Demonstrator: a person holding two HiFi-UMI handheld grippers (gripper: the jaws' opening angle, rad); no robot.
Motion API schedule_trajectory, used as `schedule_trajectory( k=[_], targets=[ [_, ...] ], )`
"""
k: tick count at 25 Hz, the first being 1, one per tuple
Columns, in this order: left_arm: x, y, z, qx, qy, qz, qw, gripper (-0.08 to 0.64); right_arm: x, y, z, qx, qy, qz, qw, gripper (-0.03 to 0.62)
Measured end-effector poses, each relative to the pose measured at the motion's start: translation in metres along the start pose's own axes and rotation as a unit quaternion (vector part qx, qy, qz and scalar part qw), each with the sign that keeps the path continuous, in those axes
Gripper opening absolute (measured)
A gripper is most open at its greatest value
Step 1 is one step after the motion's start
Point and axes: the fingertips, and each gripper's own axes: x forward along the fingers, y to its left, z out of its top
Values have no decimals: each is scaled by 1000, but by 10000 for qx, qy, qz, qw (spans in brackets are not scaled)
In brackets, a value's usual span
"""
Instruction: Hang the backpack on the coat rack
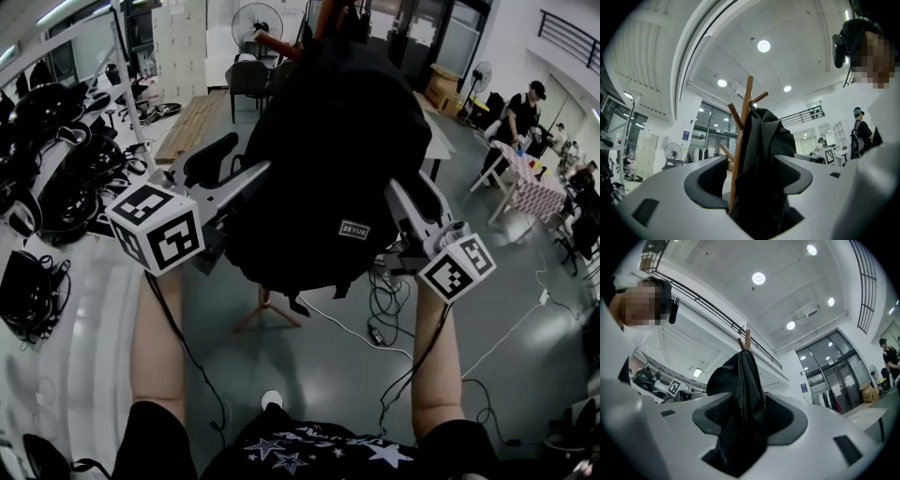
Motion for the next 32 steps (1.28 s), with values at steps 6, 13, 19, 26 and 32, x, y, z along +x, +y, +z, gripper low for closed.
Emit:
schedule_trajectory(
  k=[6,13,19,26,32],
  targets=[
    [-24,-42,5,427,61,495,9978,330,-44,24,5,28,-61,13,10000,219],
    [-26,-62,6,879,432,1269,9871,185,-41,42,14,-708,320,-162,9968,199],
    [-26,-53,9,1122,515,1462,9815,249,-32,33,15,-406,237,-245,9986,215],
    [-30,-58,11,1084,515,1382,9831,296,-24,29,17,-481,383,-238,9978,250],
    [-44,-78,8,917,384,1300,9865,296,-41,42,18,-407,322,-235,9984,253]
  ],
)
